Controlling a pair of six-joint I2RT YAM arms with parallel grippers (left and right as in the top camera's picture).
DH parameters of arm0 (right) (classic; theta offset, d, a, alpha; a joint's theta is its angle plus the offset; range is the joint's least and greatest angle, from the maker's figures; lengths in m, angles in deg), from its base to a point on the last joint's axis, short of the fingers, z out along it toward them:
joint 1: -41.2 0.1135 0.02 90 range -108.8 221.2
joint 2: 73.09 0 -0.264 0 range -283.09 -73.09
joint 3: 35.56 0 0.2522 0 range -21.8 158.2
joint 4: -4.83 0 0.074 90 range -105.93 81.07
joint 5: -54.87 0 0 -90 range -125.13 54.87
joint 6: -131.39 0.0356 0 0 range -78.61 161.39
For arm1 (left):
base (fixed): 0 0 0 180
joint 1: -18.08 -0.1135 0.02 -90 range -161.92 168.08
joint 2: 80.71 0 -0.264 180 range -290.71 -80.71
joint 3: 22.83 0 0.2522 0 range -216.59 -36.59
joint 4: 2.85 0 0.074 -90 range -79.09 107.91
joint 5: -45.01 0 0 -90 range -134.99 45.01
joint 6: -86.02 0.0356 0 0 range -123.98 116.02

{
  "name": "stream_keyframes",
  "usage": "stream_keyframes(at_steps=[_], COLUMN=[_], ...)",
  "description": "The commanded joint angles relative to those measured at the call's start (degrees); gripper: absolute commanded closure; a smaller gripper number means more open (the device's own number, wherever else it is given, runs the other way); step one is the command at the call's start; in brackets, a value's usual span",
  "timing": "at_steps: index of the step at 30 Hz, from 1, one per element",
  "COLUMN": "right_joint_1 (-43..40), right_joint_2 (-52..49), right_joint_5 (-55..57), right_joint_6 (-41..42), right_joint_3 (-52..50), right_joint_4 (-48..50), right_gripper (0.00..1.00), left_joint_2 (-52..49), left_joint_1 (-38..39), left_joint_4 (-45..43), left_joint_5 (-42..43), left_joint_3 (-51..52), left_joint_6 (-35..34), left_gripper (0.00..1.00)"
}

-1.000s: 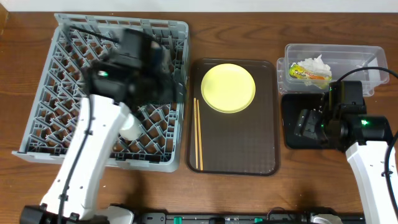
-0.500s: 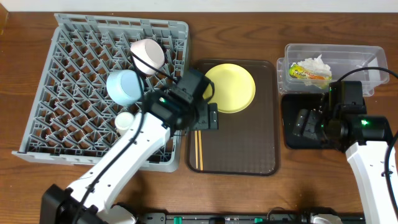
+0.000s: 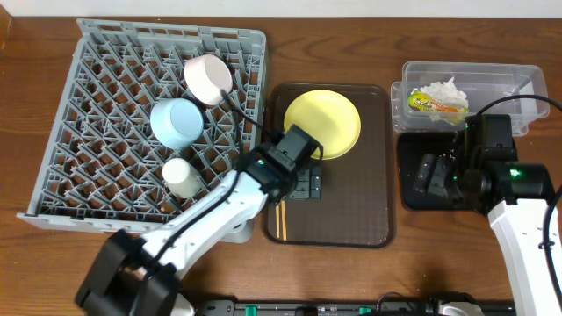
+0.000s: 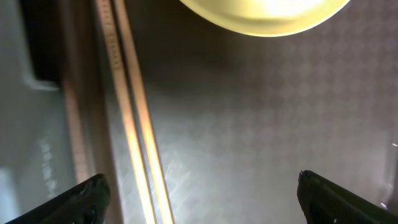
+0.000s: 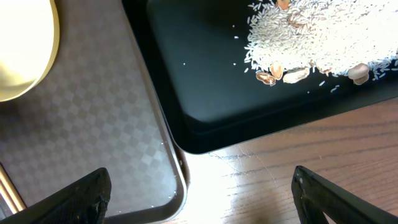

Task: Sort waste into correct bins and load items into the dishwasher
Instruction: 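Close the left gripper on one wooden chopstick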

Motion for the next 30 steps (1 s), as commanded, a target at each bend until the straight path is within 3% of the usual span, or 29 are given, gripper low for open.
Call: stream_keyframes(at_steps=[1, 12, 30], right_joint_1=[-0.44, -0.44, -0.44], right_joint_2=[0.61, 0.61, 0.61], right_joint_5=[0.00, 0.00, 0.00], right_joint_6=[0.31, 0.09, 0.09], right_joint_3=[1.09, 1.09, 1.05], right_joint_4=[-0.04, -0.02, -0.04], right_gripper=[0.09, 0.08, 0.08], left_joint_2=[-3.91, -11.52, -7.58], left_joint_1=[1.03, 1.77, 1.55], left_joint_4=[-1.66, -3.58, -2.95], left_joint_5=[-1.31, -1.07, -1.14], left_joint_3=[0.42, 0.42, -0.92], left_joint_6=[-0.28, -0.55, -0.31], left_gripper=[0.04, 0.04, 0.04])
